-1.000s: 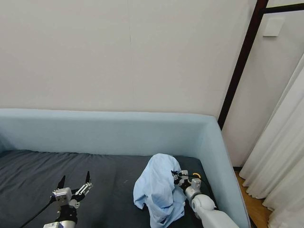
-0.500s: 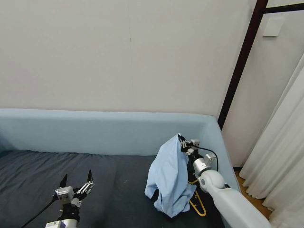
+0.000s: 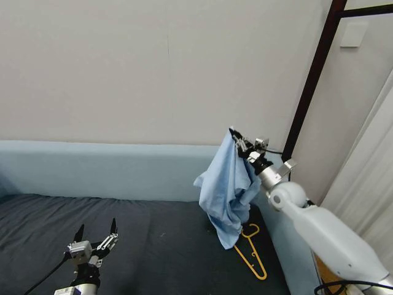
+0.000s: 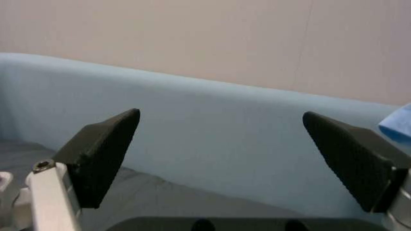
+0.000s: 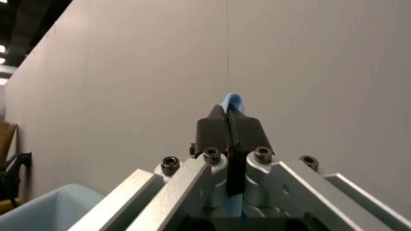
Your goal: Pick up the clothes from the sofa and hang them on the clothes hanger.
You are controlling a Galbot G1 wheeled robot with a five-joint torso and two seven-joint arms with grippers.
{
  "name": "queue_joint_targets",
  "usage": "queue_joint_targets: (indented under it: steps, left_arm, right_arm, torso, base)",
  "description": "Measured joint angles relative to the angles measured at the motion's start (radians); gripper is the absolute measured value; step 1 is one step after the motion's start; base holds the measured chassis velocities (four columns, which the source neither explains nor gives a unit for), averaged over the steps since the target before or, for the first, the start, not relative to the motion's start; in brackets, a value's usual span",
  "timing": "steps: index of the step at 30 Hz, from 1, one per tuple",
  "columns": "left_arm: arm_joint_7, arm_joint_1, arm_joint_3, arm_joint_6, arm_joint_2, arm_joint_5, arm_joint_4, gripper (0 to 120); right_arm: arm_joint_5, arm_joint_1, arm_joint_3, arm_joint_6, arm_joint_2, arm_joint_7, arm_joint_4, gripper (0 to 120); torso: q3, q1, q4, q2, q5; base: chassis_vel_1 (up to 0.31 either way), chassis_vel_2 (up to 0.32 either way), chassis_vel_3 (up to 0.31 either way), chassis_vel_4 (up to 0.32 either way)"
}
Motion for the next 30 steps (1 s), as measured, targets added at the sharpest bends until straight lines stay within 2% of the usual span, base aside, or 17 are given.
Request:
queue_joint_targets:
  steps: [9,11,12,18,21,23,25,26,30]
  left_arm:
    - [-0.001,0.001,0.005,0.000,-0.003,0.000,-0.012,100]
    - [-0.001,0.001,0.010,0.000,-0.008,0.003,-0.017,100]
    - [-0.001,0.001,0.010,0.000,-0.008,0.003,-0.017,100]
    - [0.000,0.008,0.011,0.000,-0.012,0.006,-0.022,100]
    - [-0.001,0.009,0.010,0.000,-0.015,0.009,-0.022,100]
    - [-0.001,0.010,0.010,-0.001,-0.019,0.014,-0.022,100]
    - [-0.001,0.012,0.011,-0.002,-0.024,0.022,-0.023,100]
    - [-0.001,0.012,0.011,-0.002,-0.024,0.022,-0.023,100]
    - [-0.001,0.021,0.009,-0.002,-0.027,0.027,-0.024,100]
  right_arm:
    - [0.034,0.077,-0.002,-0.010,-0.073,-0.021,-0.004,0]
    - [0.041,0.103,-0.010,-0.015,-0.122,-0.031,0.016,0]
    - [0.041,0.103,-0.010,-0.015,-0.122,-0.031,0.016,0]
    - [0.022,0.103,0.004,-0.046,-0.169,-0.042,0.113,0]
    - [-0.019,0.041,0.019,-0.067,-0.177,-0.043,0.180,0]
    - [-0.100,-0.051,0.019,-0.070,-0.158,-0.059,0.193,0]
    - [-0.227,-0.171,0.004,-0.047,-0.099,-0.101,0.139,0]
    - [-0.227,-0.171,0.004,-0.047,-0.099,-0.101,0.139,0]
    - [-0.400,-0.334,-0.032,0.018,0.086,-0.141,-0.051,0]
  torso:
    - [0.000,0.000,-0.0002,0.000,0.0003]
    - [0.000,0.000,-0.0004,0.000,0.0003]
    - [0.000,0.000,-0.0004,0.000,0.0003]
    - [0.000,0.000,0.0000,0.000,0.0000]
    - [0.000,0.000,-0.0002,0.000,-0.0006]
    - [0.000,0.000,-0.0003,0.000,-0.0002]
    - [0.000,0.000,-0.0004,0.000,-0.0002]
    - [0.000,0.000,-0.0004,0.000,-0.0002]
    - [0.000,0.000,0.0000,0.000,0.0005]
  base:
    - [0.000,0.000,0.000,0.000]
    - [0.000,0.000,0.000,0.000]
    - [0.000,0.000,0.000,0.000]
    - [0.000,0.000,0.000,0.000]
    - [0.000,0.000,0.000,0.000]
    - [0.000,0.000,0.000,0.000]
    - [0.000,0.000,0.000,0.000]
    - [0.000,0.000,0.000,0.000]
    - [0.000,0.000,0.000,0.000]
